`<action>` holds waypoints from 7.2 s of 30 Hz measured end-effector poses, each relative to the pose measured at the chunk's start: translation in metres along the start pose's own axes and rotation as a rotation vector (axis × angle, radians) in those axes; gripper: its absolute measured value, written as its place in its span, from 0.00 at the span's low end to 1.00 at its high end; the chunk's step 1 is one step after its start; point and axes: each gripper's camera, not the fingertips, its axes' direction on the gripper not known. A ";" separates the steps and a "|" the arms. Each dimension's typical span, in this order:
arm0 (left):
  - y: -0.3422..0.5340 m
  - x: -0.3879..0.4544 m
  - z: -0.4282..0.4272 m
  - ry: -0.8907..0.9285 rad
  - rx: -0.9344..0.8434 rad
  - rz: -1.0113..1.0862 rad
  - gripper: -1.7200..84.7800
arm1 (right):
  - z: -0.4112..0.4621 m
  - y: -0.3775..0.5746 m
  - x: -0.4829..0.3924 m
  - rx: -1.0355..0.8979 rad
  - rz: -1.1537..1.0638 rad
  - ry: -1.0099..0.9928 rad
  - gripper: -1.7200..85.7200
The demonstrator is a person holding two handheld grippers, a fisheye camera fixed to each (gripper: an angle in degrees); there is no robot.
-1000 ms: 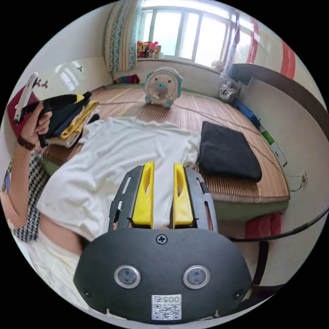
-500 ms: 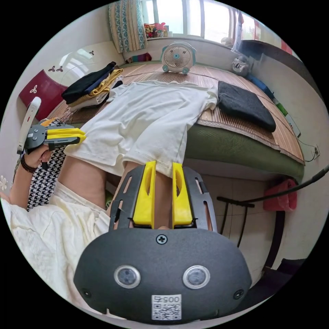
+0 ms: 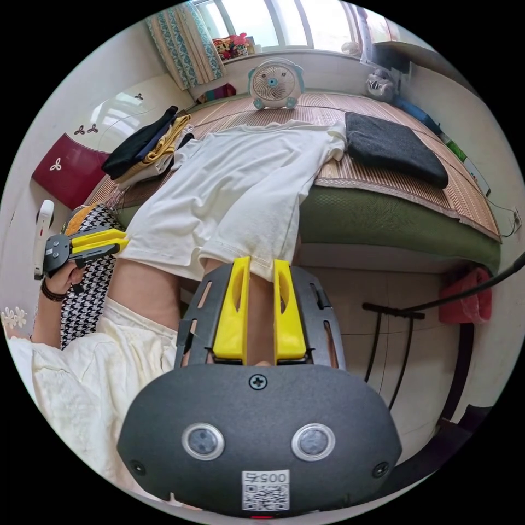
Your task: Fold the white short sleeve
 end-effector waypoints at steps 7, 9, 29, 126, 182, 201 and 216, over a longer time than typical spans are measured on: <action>0.018 -0.016 -0.007 0.014 -0.007 -0.055 0.13 | -0.012 0.012 0.000 0.047 -0.051 0.079 0.10; 0.023 -0.021 -0.008 0.029 -0.011 -0.067 0.12 | -0.014 0.014 0.001 0.048 -0.048 0.100 0.10; 0.059 -0.113 -0.067 0.021 0.135 -0.176 0.03 | -0.095 0.000 0.025 0.159 -0.016 0.176 0.01; 0.060 -0.038 -0.086 0.134 0.354 0.236 0.02 | -0.002 0.064 -0.160 0.090 -0.207 0.323 0.00; 0.058 -0.060 -0.039 0.127 0.171 0.127 0.05 | -0.018 0.041 -0.157 0.098 -0.253 0.148 0.01; 0.059 -0.030 -0.102 -0.036 0.211 0.327 0.02 | -0.010 0.034 -0.160 0.095 -0.258 0.134 0.01; 0.068 -0.029 -0.046 0.105 0.066 0.219 0.02 | 0.001 0.025 -0.164 0.076 -0.263 0.156 0.01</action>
